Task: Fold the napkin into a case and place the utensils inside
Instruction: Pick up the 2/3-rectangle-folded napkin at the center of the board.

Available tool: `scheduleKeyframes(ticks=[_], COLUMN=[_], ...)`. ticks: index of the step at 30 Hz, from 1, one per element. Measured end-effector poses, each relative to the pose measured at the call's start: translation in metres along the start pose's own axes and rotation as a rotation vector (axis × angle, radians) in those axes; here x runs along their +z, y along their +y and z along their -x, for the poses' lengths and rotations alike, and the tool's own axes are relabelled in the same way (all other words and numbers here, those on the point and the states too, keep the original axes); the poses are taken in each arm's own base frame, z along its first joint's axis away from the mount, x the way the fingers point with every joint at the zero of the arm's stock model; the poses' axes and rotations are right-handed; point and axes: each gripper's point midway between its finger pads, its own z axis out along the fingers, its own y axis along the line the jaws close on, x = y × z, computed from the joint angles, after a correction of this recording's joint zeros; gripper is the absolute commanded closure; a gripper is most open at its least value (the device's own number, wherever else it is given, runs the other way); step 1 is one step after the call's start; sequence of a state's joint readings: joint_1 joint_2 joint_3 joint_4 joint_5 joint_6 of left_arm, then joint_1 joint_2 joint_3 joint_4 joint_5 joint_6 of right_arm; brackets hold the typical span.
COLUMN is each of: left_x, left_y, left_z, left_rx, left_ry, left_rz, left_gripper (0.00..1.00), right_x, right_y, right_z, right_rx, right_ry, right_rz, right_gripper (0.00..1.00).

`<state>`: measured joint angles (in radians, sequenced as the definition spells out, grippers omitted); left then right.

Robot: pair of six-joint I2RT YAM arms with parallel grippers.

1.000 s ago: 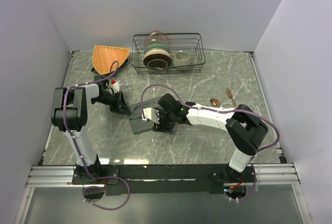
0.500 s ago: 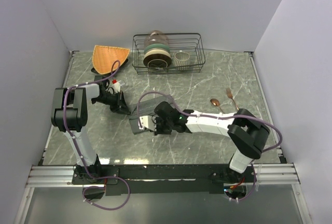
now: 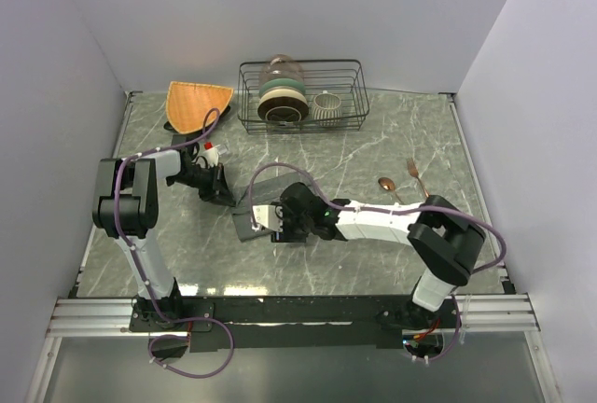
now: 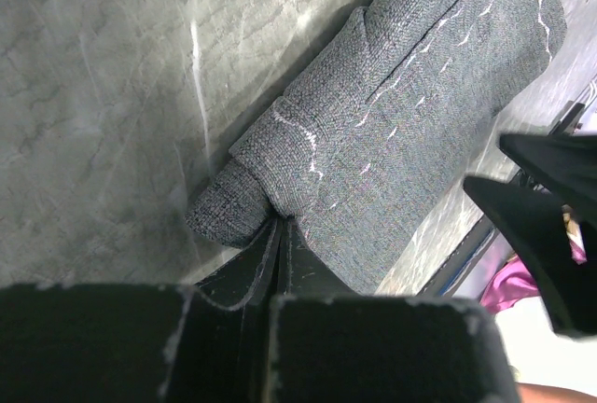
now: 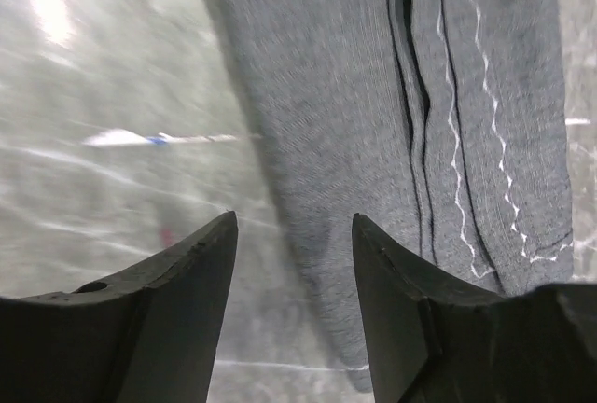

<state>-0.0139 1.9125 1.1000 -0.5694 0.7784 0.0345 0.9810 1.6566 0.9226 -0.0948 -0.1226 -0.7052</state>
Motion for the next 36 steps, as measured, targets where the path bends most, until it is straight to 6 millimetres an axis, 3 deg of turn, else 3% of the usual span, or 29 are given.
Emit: scheduleKeyframes(ticks=[3, 5, 7, 14, 19, 23, 27, 33, 36], left_x=[0.0, 0.0, 0.0, 0.0, 0.002, 0.004, 0.005, 0.005, 0.005], left_y=[0.0, 0.0, 0.0, 0.0, -0.002, -0.004, -0.006, -0.006, -0.006], left_z=[0.0, 0.0, 0.0, 0.0, 0.0, -0.001, -0.001, -0.001, -0.002], left_rx=[0.0, 0.0, 0.001, 0.013, 0.034, 0.062, 0.074, 0.08, 0.082], left_ry=[0.001, 0.001, 0.002, 0.008, 0.013, 0.02, 0.023, 0.024, 0.026], left_rz=[0.001, 0.002, 0.004, 0.012, 0.012, 0.018, 0.026, 0.027, 0.029], left_gripper=[0.98, 0.97, 0.97, 0.98, 0.98, 0.98, 0.99, 0.99, 0.99], right_x=[0.01, 0.014, 0.015, 0.013, -0.002, -0.009, -0.014, -0.014, -0.01], right_y=[0.002, 0.001, 0.0, 0.019, 0.041, 0.045, 0.032, -0.013, -0.025], right_z=[-0.016, -0.018, -0.018, -0.012, 0.021, 0.04, 0.041, 0.032, 0.025], right_rx=[-0.037, -0.055, -0.071, -0.037, 0.015, 0.055, 0.124, 0.252, 0.298], right_ry=[0.036, 0.041, 0.039, 0.025, -0.048, -0.081, -0.069, -0.035, -0.007], right_rz=[0.001, -0.004, -0.005, 0.079, 0.183, 0.232, 0.266, 0.285, 0.316], right_gripper=[0.54, 0.83, 1.0, 1.0, 1.0, 1.0, 1.0, 1.0, 1.0])
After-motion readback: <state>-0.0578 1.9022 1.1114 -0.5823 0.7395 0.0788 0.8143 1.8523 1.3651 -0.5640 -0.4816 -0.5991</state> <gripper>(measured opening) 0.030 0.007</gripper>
